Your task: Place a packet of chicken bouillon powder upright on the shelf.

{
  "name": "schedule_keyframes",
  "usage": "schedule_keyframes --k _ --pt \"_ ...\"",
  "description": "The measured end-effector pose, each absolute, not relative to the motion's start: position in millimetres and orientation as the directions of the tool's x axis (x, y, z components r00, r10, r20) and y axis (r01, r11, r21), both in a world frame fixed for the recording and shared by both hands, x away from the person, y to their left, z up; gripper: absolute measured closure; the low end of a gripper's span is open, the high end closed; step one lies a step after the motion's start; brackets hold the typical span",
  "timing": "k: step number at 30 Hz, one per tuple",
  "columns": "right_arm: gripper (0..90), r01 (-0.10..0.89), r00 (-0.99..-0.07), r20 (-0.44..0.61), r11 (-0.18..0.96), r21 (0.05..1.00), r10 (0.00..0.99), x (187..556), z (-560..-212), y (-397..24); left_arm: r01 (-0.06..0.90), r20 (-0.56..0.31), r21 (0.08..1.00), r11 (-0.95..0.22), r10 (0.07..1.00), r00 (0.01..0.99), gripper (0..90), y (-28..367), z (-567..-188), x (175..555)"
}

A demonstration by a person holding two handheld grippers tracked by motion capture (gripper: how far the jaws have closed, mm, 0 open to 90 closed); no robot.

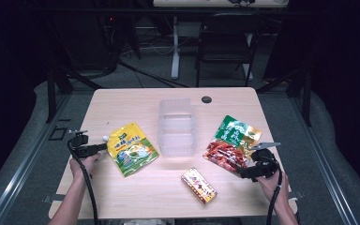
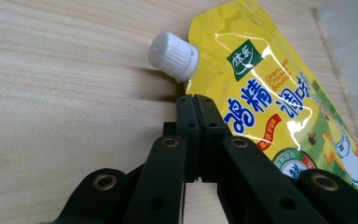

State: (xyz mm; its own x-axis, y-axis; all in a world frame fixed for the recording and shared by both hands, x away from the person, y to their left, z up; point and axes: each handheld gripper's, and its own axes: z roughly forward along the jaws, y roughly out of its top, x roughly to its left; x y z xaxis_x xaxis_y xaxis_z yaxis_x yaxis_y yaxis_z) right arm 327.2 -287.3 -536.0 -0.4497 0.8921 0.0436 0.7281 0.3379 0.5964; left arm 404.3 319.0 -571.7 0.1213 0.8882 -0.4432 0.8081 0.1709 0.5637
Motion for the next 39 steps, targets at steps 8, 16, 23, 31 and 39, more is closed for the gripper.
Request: schedule_keyframes --k 8,16,23,31,39 --pt "4.8 0.731 -0.451 0.050 0.337 0.593 0.891 327 -536 -288 0.811 -0.466 0.556 0.183 0.877 0.122 90.0 329 -569 402" --pt "4.8 0.731 -0.450 0.049 0.336 0.594 0.892 327 -536 -288 0.827 -0.528 0.519 0.217 0.842 0.110 70.8 328 -572 404" --pt "4.8 0.731 -0.452 0.049 0.338 0.593 0.891 327 -536 -288 0.838 -0.537 0.503 0.210 0.836 0.113 64.0 321 -577 408" --pt "4.9 0.730 -0.449 0.045 0.337 0.594 0.892 327 -536 -288 0.842 -0.543 0.503 0.197 0.829 0.130 82.6 315 -583 408" --pt "5.0 0.729 -0.454 0.047 0.340 0.593 0.890 327 -536 -288 0.840 -0.565 0.509 0.188 0.809 0.161 90.0 317 -582 407"
